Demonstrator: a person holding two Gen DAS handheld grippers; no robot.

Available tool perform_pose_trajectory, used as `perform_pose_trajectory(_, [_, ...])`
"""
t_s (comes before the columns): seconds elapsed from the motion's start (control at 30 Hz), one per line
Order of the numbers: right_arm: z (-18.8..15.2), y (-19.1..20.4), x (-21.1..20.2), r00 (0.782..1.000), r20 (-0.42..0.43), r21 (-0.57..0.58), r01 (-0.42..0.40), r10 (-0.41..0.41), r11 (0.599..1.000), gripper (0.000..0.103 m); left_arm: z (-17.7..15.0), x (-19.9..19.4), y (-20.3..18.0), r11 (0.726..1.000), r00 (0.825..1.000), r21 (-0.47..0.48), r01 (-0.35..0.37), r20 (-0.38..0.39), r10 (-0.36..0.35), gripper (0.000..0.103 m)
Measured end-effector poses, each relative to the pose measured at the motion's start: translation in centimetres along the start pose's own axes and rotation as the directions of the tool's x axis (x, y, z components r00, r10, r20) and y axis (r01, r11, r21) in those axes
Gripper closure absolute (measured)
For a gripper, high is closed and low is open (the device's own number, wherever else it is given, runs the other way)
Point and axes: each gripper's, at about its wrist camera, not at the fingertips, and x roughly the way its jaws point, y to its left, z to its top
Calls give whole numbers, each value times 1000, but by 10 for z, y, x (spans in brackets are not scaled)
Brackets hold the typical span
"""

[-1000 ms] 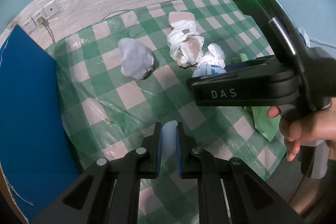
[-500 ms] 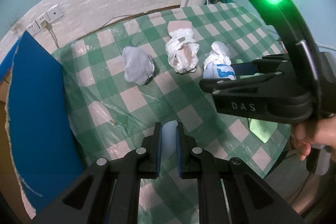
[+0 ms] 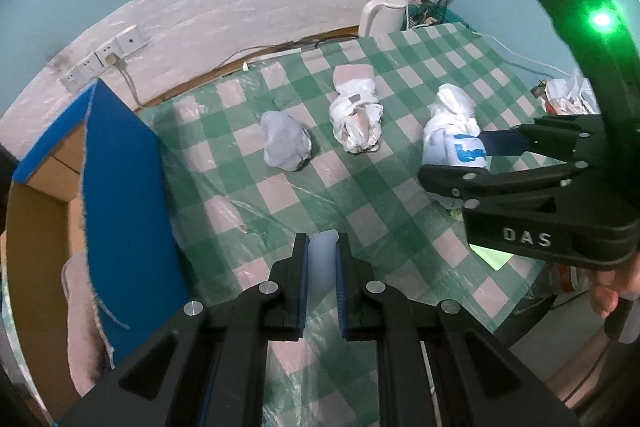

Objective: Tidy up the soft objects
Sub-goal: 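Release the green cloth and grasp the white-and-blue wrapped bundle with right gripper, then carry the white-and-blue bundle and white foam tube over the cardboard box with both grippers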

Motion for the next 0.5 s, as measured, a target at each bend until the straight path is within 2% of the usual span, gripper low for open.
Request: perform_pose_trajectory(0.5, [-3, 25, -53, 996, 87, -71, -30, 36, 997, 49, 2, -46, 17, 998, 996, -57, -40, 79, 45, 91])
